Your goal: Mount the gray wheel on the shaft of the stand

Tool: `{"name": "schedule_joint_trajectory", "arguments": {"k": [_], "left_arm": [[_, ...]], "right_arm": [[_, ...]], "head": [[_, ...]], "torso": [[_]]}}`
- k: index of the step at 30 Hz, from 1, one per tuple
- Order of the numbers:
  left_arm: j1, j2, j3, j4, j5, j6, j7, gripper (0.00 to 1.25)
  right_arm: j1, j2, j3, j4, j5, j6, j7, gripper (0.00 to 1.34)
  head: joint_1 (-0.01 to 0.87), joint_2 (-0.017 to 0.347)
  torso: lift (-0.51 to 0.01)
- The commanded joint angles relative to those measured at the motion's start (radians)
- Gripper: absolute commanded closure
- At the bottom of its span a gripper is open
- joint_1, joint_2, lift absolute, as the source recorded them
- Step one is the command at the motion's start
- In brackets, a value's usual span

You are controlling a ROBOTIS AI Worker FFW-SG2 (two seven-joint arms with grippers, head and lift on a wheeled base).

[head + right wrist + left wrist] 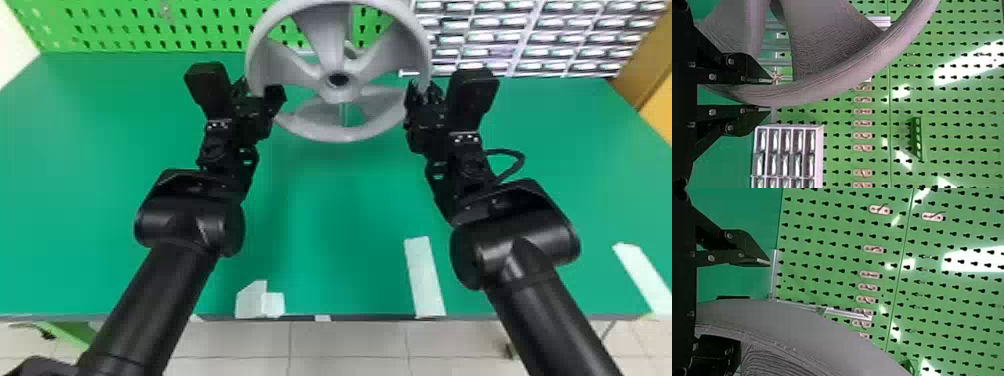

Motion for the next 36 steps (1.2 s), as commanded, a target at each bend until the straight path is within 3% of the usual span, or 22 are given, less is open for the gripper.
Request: {"name": "schedule_joint_trajectory", "arguments": {"k": [1, 36], "left_arm": [[-0.001, 0.0, -0.002, 0.001, 0.001, 0.001, 0.0, 0.83], [-0.008, 0.0, 0.008, 0.013, -0.003, -0.021, 0.0, 0.83]], "right_arm": [[0.0, 0.0, -0.003, -0.001, 0.001, 0.002, 0.0, 1.17], [-0.007, -0.001, -0.018, -0.002, 0.01, 0.01, 0.0, 1.17]], "head": [[0.865, 0.052], [0.865, 0.052]], "torso": [[-0.101], [-0.101]]}}
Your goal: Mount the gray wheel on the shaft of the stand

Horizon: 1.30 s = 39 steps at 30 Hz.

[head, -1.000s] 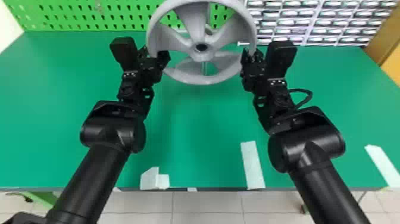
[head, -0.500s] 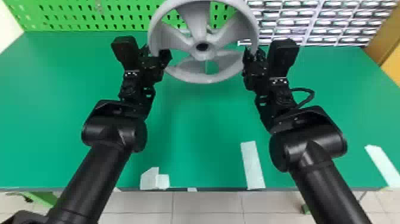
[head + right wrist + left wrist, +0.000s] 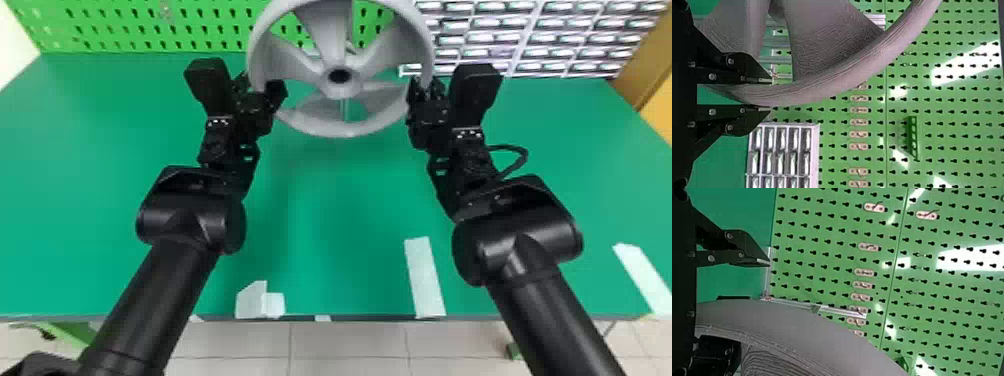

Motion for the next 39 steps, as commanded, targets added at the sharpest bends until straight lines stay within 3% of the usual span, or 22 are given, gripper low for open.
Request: {"name": "schedule_joint_trajectory", "arguments": {"k": [1, 30, 39], "left_arm": [[0.003, 0.0, 0.003, 0.005, -0.001, 0.0, 0.0, 0.83], [-0.02, -0.001, 0.015, 0.068, -0.015, -0.034, -0.012, 0.83], [-0.025, -0.035, 0.046, 0.091, -0.047, -0.069, 0.002, 0.83]], "right_arm": [[0.0, 0.0, -0.002, 0.003, 0.001, 0.007, -0.001, 1.17], [-0.028, -0.003, -0.001, 0.057, 0.002, 0.013, -0.001, 1.17], [-0.031, 0.007, -0.002, 0.071, 0.014, -0.004, -0.001, 1.17]], "head": [[0.865, 0.052], [0.865, 0.052], [0.865, 0.052]], "torso": [[-0.101], [-0.101], [-0.101]]}}
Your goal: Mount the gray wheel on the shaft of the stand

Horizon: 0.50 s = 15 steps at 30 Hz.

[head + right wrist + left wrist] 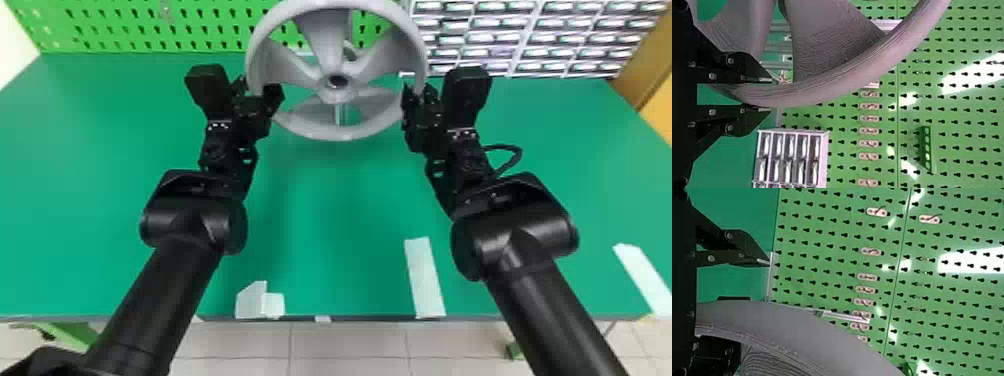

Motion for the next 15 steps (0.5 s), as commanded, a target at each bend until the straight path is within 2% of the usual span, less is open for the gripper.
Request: {"name": "schedule_joint_trajectory", "arguments": {"k": [1, 15], "left_arm": [[-0.001, -0.016, 0.015, 0.004, -0.019, -0.009, 0.015, 0.83], [-0.018, -0.024, -0.02, 0.027, -0.022, -0.02, 0.057, 0.83]], "right_arm": [[-0.002, 0.009, -0.002, 0.008, 0.01, -0.01, -0.046, 1.17], [-0.005, 0.018, 0.001, 0.024, 0.024, -0.032, -0.075, 1.17]], "head": [[0.865, 0.052], [0.865, 0.052]], "torso": [[-0.101], [-0.101]]}}
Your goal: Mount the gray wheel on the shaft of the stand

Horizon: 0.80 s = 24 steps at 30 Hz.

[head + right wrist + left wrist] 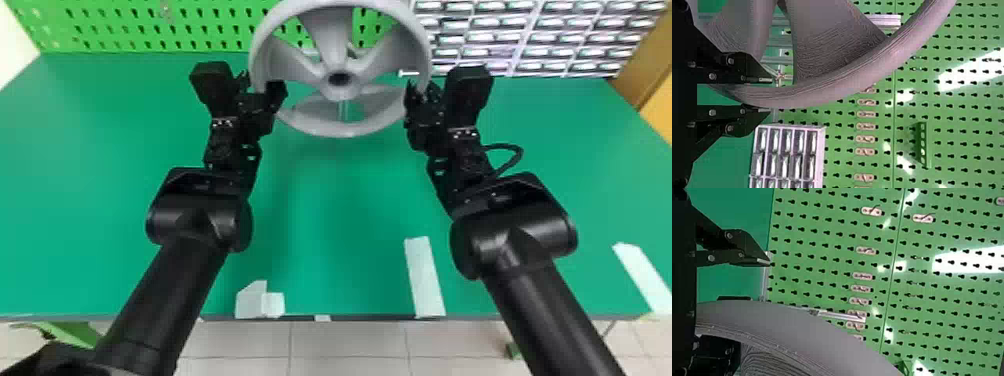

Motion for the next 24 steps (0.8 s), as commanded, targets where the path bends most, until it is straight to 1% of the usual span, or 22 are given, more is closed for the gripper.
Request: {"name": "schedule_joint_trajectory", "arguments": {"k": [1, 9, 24], "left_arm": [[-0.004, -0.001, -0.008, 0.01, 0.002, 0.0, 0.058, 0.83], [-0.012, -0.004, -0.016, 0.028, 0.005, -0.002, 0.058, 0.83], [-0.022, -0.007, -0.008, 0.056, -0.001, -0.015, 0.064, 0.83]], "right_arm": [[-0.002, 0.002, 0.004, 0.005, 0.001, -0.003, -0.075, 1.17], [-0.005, 0.003, 0.006, 0.011, 0.001, -0.005, -0.081, 1.17], [-0.027, 0.008, 0.023, 0.05, -0.004, -0.018, -0.081, 1.17]], "head": [[0.865, 0.052], [0.865, 0.052], [0.865, 0.052]], "torso": [[-0.101], [-0.101], [-0.101]]}}
